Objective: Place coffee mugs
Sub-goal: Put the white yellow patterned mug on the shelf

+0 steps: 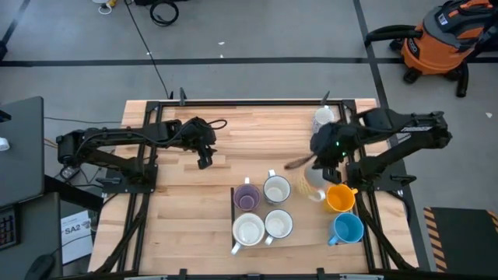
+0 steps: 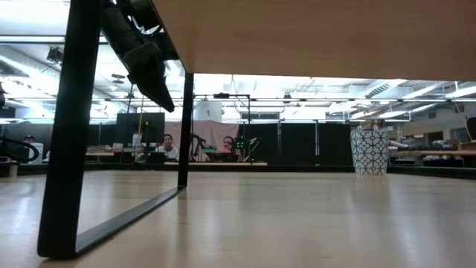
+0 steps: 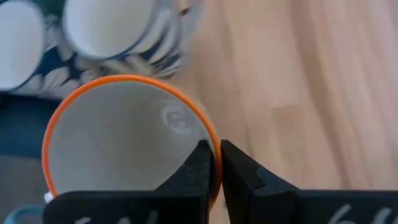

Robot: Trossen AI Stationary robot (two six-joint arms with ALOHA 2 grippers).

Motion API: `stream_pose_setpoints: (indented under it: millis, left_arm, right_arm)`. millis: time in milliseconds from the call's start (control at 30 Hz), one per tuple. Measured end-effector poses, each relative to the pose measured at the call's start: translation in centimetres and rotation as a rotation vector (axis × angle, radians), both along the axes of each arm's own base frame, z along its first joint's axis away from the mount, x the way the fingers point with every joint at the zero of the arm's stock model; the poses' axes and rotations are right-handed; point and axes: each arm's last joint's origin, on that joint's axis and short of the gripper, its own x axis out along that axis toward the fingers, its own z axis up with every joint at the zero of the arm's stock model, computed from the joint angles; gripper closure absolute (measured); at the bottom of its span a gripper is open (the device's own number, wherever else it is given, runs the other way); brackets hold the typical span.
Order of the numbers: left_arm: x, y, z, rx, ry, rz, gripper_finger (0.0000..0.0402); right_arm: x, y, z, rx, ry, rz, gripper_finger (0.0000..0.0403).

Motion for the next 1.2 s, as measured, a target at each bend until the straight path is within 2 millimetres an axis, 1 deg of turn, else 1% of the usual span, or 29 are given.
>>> stream_pose_setpoints:
  millis: [167, 333, 533, 767, 1033, 1200]
  left_arm:
    - [0.0, 0.0, 0.0, 0.0, -0.001, 0.0, 0.0253]
    - [0.1, 0.0, 0.1, 0.003, -0.011, 0.001, 0.0253]
    - [0.1, 0.0, 0.1, 0.003, -0.013, 0.001, 0.0253]
    - [0.1, 0.0, 0.1, 0.003, -0.015, 0.0, 0.0253]
    - [0.1, 0.0, 0.1, 0.004, -0.017, 0.0, 0.0253]
    - [0.1, 0.0, 0.1, 0.003, -0.017, 0.0, 0.0253]
  right_arm:
    - [0.8, 2.0, -0.3, 0.022, -0.001, 0.046, 0.0377]
    - [1.6, 3.5, -0.8, 0.039, 0.007, 0.068, 0.0375]
    - [1.9, 5.3, -1.3, 0.068, 0.044, 0.087, 0.0376]
    - [2.7, 7.4, -1.7, 0.094, 0.022, 0.134, 0.0375]
    - [3.5, 9.0, -3.0, 0.077, 0.073, 0.182, 0.0373]
    - [4.0, 9.6, -3.7, 0.062, 0.101, 0.198, 0.0372]
